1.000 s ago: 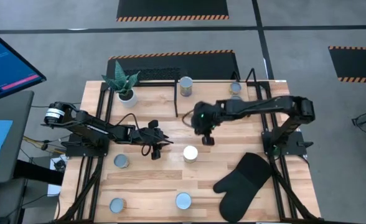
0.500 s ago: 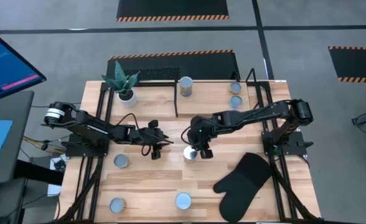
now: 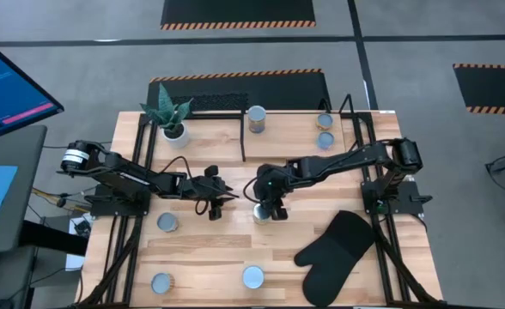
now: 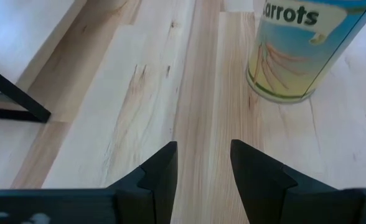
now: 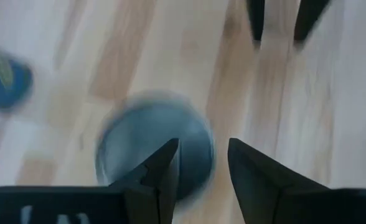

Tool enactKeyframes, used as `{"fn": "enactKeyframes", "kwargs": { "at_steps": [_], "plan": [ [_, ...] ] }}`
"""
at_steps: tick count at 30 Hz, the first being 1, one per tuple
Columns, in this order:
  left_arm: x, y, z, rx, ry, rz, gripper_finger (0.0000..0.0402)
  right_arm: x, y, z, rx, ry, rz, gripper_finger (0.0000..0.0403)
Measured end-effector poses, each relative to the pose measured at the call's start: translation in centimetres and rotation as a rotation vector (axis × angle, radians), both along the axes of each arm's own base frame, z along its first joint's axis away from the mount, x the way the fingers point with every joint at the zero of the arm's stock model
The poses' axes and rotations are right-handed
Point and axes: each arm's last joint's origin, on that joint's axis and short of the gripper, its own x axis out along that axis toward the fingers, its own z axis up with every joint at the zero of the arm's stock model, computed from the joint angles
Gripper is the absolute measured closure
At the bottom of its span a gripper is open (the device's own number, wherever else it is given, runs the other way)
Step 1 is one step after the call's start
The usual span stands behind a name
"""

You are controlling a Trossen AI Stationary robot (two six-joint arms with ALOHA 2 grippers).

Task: Pick and place cans onto a shelf
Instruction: Put the canned corn on the shelf

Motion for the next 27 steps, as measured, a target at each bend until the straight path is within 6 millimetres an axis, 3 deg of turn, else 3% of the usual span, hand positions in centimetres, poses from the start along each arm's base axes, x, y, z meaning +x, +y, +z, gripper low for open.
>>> {"fn": "enactKeyframes", "kwargs": {
  "at_steps": [4,12,16,21,27],
  "plan": [
    [0.0,0.0,0.0,0.0,0.003,0.0,0.0262,0.4,0.0,-1.0,0.001,0.024,0.001,0.0244],
    [0.0,0.0,0.0,0.0,0.001,0.0,0.0262,0.2,0.0,-0.8,0.02,0.034,-0.047,0.0255],
    [0.0,0.0,0.0,0.0,0.001,0.0,0.0262,0.1,-0.3,-0.7,0.027,0.043,-0.073,0.0298],
    [0.0,0.0,0.0,0.0,0.0,0.0,0.0262,0.0,-0.8,-0.8,0.03,0.062,-0.094,0.0382],
    [0.0,0.0,0.0,0.0,0.001,0.0,0.0262,0.0,-1.7,-0.8,0.024,0.061,-0.109,0.0394]
  ]
}}
